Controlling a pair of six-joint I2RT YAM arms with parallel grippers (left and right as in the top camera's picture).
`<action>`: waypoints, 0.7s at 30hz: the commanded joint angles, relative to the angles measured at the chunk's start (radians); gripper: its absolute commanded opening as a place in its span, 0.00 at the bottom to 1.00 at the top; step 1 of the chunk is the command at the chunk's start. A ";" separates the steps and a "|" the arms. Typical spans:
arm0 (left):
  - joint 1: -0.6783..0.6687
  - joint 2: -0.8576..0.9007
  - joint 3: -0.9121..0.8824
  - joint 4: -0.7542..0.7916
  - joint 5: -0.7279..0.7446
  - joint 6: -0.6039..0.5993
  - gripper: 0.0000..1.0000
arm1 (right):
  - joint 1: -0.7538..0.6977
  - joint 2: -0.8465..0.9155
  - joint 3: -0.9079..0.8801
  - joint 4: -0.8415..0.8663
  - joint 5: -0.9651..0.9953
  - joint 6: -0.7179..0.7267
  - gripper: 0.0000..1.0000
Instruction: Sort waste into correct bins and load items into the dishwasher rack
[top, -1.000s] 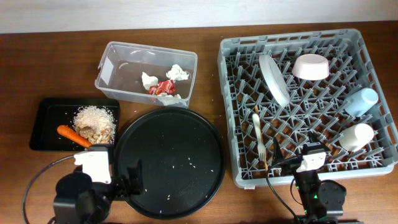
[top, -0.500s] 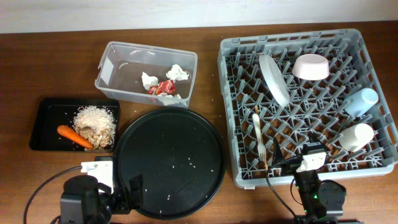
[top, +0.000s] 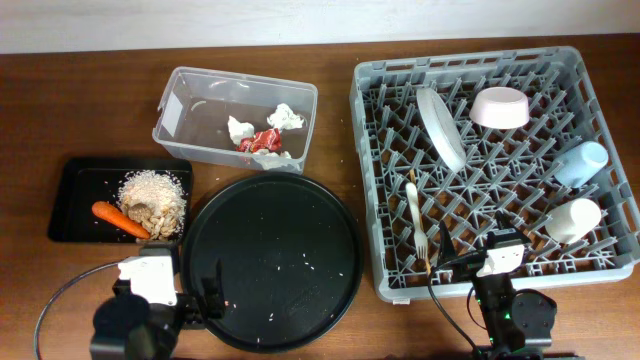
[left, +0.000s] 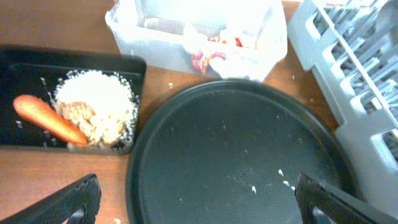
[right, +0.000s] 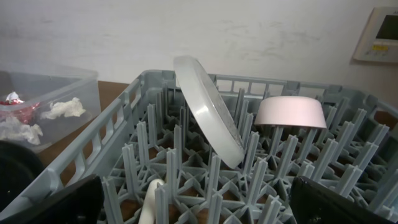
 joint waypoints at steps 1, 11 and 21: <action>0.013 -0.118 -0.130 0.106 -0.032 0.132 0.99 | 0.005 -0.010 -0.005 -0.006 0.010 -0.006 0.98; 0.042 -0.332 -0.570 0.780 -0.032 0.138 0.99 | 0.005 -0.010 -0.005 -0.007 0.010 -0.006 0.98; 0.058 -0.332 -0.724 0.964 -0.089 0.136 0.99 | 0.005 -0.010 -0.005 -0.006 0.010 -0.006 0.98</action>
